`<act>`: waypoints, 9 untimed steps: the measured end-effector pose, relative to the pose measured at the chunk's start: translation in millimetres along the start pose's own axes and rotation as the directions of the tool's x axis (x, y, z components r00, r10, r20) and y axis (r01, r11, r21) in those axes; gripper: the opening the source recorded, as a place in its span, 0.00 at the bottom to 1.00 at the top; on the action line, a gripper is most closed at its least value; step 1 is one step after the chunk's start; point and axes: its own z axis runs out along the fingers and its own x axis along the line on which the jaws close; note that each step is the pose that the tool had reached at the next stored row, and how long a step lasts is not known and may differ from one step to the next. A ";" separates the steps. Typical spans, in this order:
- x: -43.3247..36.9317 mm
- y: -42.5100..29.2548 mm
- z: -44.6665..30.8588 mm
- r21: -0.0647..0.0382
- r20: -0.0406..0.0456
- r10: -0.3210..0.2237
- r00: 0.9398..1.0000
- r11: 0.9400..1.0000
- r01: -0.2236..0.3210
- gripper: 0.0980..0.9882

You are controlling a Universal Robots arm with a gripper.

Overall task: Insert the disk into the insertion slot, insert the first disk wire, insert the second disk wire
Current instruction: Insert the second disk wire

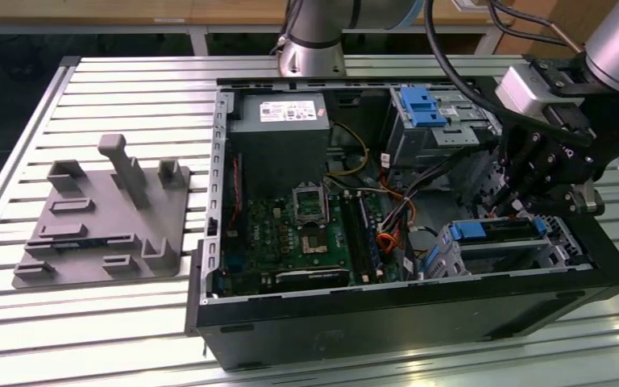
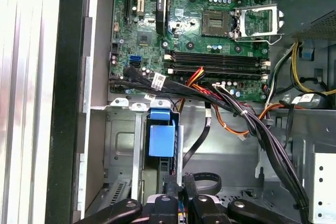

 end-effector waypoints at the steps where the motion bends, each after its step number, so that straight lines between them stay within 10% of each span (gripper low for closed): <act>1: 0.0 0.0 0.0 0.000 0.000 0.000 1.000 1.000 0.000 0.11; 5: 1.8 0.9 0.1 0.002 0.005 0.000 1.000 1.000 0.000 0.11; 9: 4.0 2.2 0.1 0.008 0.029 -0.001 1.000 1.000 0.001 0.11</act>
